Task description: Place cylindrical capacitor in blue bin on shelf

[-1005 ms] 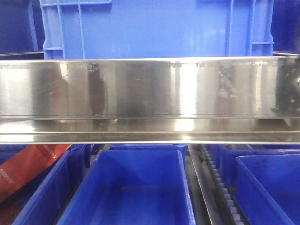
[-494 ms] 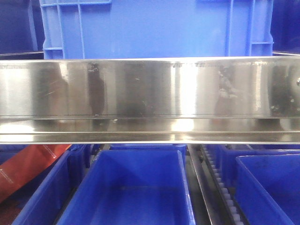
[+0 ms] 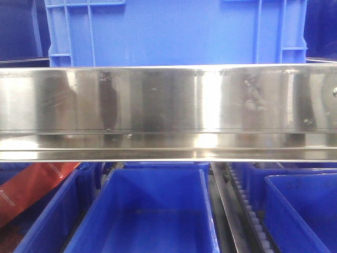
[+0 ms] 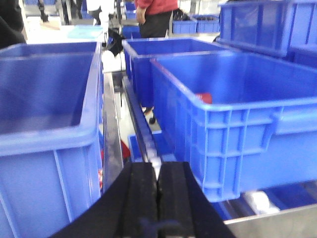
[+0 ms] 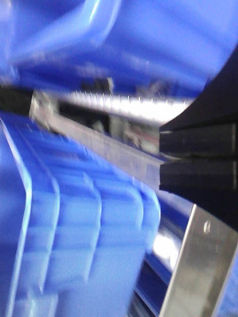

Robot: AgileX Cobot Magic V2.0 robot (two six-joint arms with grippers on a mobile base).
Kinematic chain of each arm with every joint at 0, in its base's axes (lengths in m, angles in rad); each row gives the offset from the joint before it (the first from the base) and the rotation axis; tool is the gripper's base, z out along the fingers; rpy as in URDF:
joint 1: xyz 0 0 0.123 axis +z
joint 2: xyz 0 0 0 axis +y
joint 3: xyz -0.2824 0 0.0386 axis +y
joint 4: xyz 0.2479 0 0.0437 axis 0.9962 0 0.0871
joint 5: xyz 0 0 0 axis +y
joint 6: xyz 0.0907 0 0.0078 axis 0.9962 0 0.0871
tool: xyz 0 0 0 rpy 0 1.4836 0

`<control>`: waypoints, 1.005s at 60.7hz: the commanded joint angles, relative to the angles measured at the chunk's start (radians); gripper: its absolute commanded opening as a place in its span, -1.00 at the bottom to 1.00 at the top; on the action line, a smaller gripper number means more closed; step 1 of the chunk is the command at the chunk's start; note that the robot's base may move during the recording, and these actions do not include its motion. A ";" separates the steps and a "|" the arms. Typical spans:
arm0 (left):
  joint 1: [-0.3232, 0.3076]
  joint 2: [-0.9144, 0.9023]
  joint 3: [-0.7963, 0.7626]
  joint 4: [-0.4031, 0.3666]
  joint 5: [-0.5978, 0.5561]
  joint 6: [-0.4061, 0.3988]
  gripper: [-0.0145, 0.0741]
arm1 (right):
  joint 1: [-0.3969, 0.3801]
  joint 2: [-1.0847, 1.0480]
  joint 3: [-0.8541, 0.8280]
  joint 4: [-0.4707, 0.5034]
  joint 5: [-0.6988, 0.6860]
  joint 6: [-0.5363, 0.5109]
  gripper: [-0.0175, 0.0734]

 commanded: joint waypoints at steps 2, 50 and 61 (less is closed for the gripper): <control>0.003 0.002 0.020 0.000 -0.016 -0.010 -0.88 | -0.007 -0.071 0.014 -0.103 -0.015 0.082 -0.96; 0.003 0.002 0.023 0.000 -0.018 -0.010 -0.88 | -0.007 -0.109 0.014 -0.134 -0.036 0.082 -0.96; 0.033 -0.009 0.033 0.028 -0.019 -0.010 -0.88 | -0.007 -0.109 0.014 -0.134 -0.036 0.082 -0.96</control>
